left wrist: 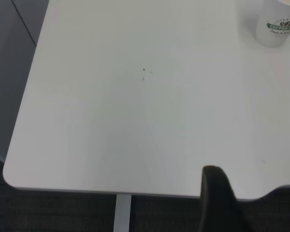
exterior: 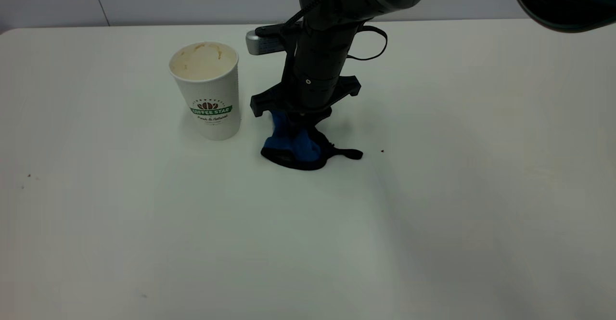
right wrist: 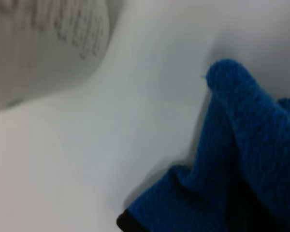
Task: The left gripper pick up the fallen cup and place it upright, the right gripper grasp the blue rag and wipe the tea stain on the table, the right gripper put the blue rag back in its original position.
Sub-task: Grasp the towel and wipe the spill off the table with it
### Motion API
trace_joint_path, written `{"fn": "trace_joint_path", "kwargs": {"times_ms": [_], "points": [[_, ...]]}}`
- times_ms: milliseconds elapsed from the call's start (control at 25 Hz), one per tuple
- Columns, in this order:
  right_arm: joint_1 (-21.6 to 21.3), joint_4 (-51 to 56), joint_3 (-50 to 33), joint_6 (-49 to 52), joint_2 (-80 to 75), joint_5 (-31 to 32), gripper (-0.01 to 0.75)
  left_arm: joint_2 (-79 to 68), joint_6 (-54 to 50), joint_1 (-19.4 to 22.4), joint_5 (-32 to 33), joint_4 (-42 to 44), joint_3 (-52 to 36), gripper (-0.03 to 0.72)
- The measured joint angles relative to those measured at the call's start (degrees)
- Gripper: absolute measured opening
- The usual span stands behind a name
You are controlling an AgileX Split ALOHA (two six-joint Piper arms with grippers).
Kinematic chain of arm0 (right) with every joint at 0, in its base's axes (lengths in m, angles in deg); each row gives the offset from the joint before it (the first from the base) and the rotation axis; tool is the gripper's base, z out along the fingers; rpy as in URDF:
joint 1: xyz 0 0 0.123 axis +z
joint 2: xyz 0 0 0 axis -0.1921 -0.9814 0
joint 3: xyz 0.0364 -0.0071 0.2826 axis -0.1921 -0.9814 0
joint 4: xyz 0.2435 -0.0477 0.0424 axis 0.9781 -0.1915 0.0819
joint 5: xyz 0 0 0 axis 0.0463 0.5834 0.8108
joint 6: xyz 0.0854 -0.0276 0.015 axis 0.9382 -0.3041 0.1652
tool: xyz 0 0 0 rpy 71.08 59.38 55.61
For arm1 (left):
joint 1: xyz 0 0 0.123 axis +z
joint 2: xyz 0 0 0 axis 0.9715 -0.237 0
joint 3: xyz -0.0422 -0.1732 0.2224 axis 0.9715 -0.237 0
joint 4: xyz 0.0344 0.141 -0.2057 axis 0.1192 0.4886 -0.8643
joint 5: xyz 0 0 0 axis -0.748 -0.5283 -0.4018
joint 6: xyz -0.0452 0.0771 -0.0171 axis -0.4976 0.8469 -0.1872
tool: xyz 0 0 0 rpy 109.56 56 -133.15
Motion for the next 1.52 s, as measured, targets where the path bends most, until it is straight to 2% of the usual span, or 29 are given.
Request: {"fn": "trace_joint_path", "kwargs": {"times_ms": [280, 520, 640, 960, 1040, 1240, 1520], "points": [[-0.83, -1.08, 0.00, 0.11, -0.37, -9.14, 0.085, 0.00, -0.06, 0.00, 0.00, 0.00, 0.00, 0.416], [-5.05, -1.24, 0.00, 0.17, -1.71, -10.86, 0.085, 0.00, -0.06, 0.00, 0.00, 0.00, 0.00, 0.416], [-8.02, -2.80, 0.00, 0.17, -1.39, -8.74, 0.085, 0.00, -0.06, 0.00, 0.00, 0.00, 0.00, 0.416], [-15.37, -9.17, 0.00, 0.11, 0.52, 7.55, 0.085, 0.00, -0.06, 0.00, 0.00, 0.05, 0.00, 0.416], [-16.39, -9.53, 0.00, -0.43, 0.59, 9.80, 0.085, 0.00, -0.06, 0.00, 0.00, 0.05, 0.00, 0.416], [-14.66, -6.68, 0.00, -3.79, 0.59, 10.17, 0.085, 0.00, 0.00, 0.00, 0.00, 0.05, 0.00, 0.416], [-5.02, -2.22, 0.00, -4.85, 0.59, 7.48, 0.085, 0.00, 0.06, 0.00, 0.00, 0.05, 0.00, 0.416]]}}
